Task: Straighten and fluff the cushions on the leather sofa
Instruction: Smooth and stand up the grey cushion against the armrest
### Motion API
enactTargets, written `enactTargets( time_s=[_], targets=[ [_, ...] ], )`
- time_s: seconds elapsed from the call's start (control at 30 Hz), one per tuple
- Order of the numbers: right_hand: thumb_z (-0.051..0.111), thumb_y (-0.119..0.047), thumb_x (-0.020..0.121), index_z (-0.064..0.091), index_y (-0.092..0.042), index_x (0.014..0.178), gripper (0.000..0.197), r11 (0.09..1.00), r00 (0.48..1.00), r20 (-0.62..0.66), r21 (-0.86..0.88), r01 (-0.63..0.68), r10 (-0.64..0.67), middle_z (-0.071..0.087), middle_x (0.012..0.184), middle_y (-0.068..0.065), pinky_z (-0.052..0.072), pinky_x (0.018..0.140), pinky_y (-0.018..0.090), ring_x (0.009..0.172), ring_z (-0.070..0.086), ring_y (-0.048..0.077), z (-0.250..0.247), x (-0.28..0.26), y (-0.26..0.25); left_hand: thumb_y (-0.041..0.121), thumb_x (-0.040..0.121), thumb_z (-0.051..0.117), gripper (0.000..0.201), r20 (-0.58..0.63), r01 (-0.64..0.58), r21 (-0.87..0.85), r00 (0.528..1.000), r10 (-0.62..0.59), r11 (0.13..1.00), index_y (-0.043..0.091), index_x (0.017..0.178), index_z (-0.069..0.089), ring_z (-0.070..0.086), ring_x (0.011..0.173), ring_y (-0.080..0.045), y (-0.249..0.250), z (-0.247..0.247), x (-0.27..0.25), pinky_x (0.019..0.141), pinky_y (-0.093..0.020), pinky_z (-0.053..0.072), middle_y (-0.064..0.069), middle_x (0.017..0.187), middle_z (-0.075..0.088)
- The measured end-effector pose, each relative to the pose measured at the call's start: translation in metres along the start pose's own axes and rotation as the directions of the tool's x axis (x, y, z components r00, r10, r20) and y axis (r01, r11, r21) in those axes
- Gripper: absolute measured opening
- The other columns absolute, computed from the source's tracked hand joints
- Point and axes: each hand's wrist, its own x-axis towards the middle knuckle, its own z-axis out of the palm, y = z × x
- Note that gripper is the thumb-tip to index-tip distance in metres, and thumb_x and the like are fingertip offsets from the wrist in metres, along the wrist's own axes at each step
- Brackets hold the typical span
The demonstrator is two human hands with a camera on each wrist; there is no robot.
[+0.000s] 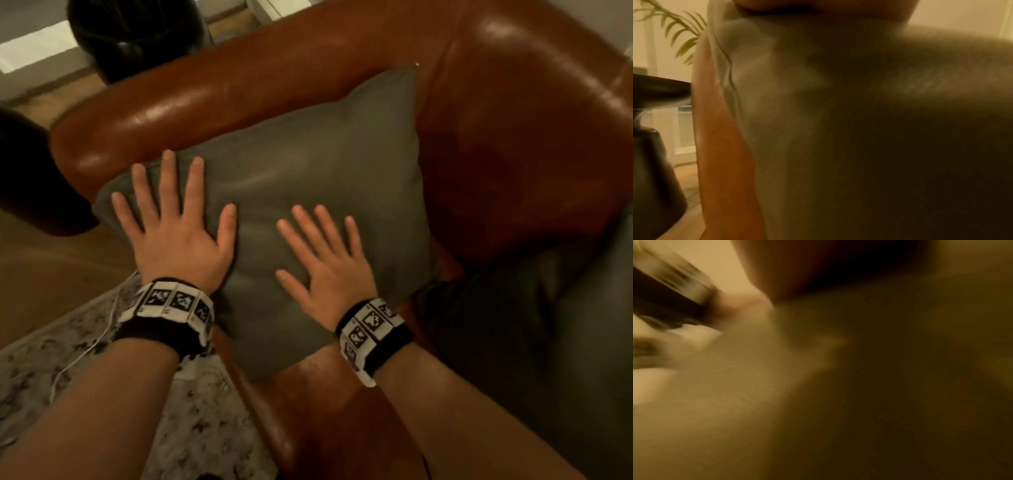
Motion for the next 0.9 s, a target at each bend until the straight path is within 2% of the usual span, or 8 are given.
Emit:
enactTargets(
  time_s=[0.17, 0.3, 0.37, 0.5, 0.6, 0.73, 0.8, 0.9],
  targets=[
    [0.016, -0.067, 0.093, -0.004, -0.029, 0.156, 0.076, 0.882, 0.889, -0.035, 0.143, -0.448, 0.457, -0.013, 0.161, -0.01, -0.003, 0.121, 0.05, 0.152, -0.008, 0.021, 0.023, -0.018, 0.068, 0.06, 0.096, 0.026, 0.067, -0.057, -0.009, 0.0, 0.998, 0.009, 1.0, 0.03, 0.155, 0.011, -0.003, 0.151, -0.033, 0.004, 0.007, 0.0, 0.117, -0.062, -0.001, 0.0, 0.165, 0.002],
    [0.011, -0.071, 0.09, -0.007, -0.028, 0.156, 0.081, 0.457, 0.592, 0.158, 0.493, -0.741, 0.79, -0.006, 0.166, -0.002, 0.001, 0.121, 0.05, 0.152, -0.004, 0.021, 0.048, -0.024, 0.103, 0.058, 0.097, 0.027, 0.067, -0.052, -0.004, -0.009, 0.999, 0.004, 1.0, 0.029, 0.155, 0.011, -0.002, 0.151, -0.033, 0.005, 0.007, -0.003, 0.117, -0.062, 0.0, 0.0, 0.165, 0.004],
    [0.013, -0.068, 0.091, -0.006, -0.027, 0.156, 0.08, 0.372, 0.561, 0.259, 0.527, -0.764, 0.786, -0.003, 0.166, 0.0, 0.0, 0.122, 0.046, 0.152, -0.002, 0.022, 0.051, -0.026, 0.111, 0.058, 0.097, 0.025, 0.067, -0.036, -0.01, -0.003, 0.999, 0.009, 1.0, 0.028, 0.155, 0.011, -0.002, 0.151, -0.033, 0.009, 0.004, -0.004, 0.116, -0.064, 0.001, -0.001, 0.165, 0.004],
    [0.007, -0.063, 0.094, -0.006, -0.029, 0.156, 0.072, 0.446, 0.634, 0.235, 0.535, -0.717, 0.737, -0.006, 0.166, -0.003, -0.002, 0.122, 0.047, 0.152, -0.006, 0.02, 0.018, -0.023, 0.113, 0.049, 0.095, 0.034, 0.071, -0.055, 0.008, -0.018, 0.998, -0.009, 1.0, 0.021, 0.156, 0.01, -0.006, 0.149, -0.039, 0.036, -0.016, -0.016, 0.116, -0.064, -0.003, -0.006, 0.165, 0.0],
    [0.012, -0.047, 0.1, 0.002, -0.031, 0.156, 0.059, 0.609, 0.777, 0.063, 0.583, -0.538, 0.626, -0.002, 0.166, -0.003, -0.003, 0.122, 0.044, 0.152, -0.006, 0.02, -0.033, 0.013, 0.109, 0.051, 0.09, 0.04, 0.079, -0.022, -0.302, -0.037, 0.953, 0.301, 0.953, 0.018, 0.156, 0.014, -0.002, 0.15, -0.037, 0.093, -0.01, -0.041, 0.118, -0.056, -0.007, -0.008, 0.164, 0.003],
    [0.022, -0.046, 0.102, 0.008, -0.034, 0.156, 0.057, 0.902, 0.985, -0.027, 0.406, -0.147, 0.172, 0.0, 0.166, -0.004, -0.001, 0.12, 0.045, 0.152, -0.007, 0.022, -0.075, 0.076, 0.089, 0.058, 0.094, 0.038, 0.077, 0.117, -0.414, 0.027, 0.905, 0.409, 0.91, 0.019, 0.156, 0.015, -0.002, 0.151, -0.03, 0.124, 0.027, -0.054, 0.12, -0.051, -0.004, -0.006, 0.164, 0.006],
    [0.021, -0.056, 0.1, 0.0, -0.041, 0.154, 0.06, 0.989, 0.994, 0.102, 0.137, -0.05, 0.036, -0.006, 0.165, -0.01, -0.001, 0.12, 0.053, 0.151, -0.011, 0.018, -0.067, 0.088, 0.09, 0.058, 0.094, 0.037, 0.076, 0.097, -0.389, 0.025, 0.918, 0.385, 0.921, 0.019, 0.156, 0.017, 0.0, 0.151, -0.025, 0.111, 0.034, -0.056, 0.121, -0.048, -0.004, -0.004, 0.164, 0.008],
    [0.015, -0.07, 0.094, -0.009, -0.043, 0.152, 0.069, 0.994, 0.978, 0.173, -0.018, -0.111, 0.112, -0.014, 0.163, -0.015, -0.001, 0.118, 0.059, 0.15, -0.015, 0.013, -0.054, 0.095, 0.105, 0.059, 0.093, 0.039, 0.077, 0.019, -0.291, -0.021, 0.956, 0.292, 0.956, 0.022, 0.156, 0.015, 0.004, 0.151, -0.021, 0.082, 0.042, -0.072, 0.121, -0.041, -0.003, -0.001, 0.163, 0.006]
  ],
)
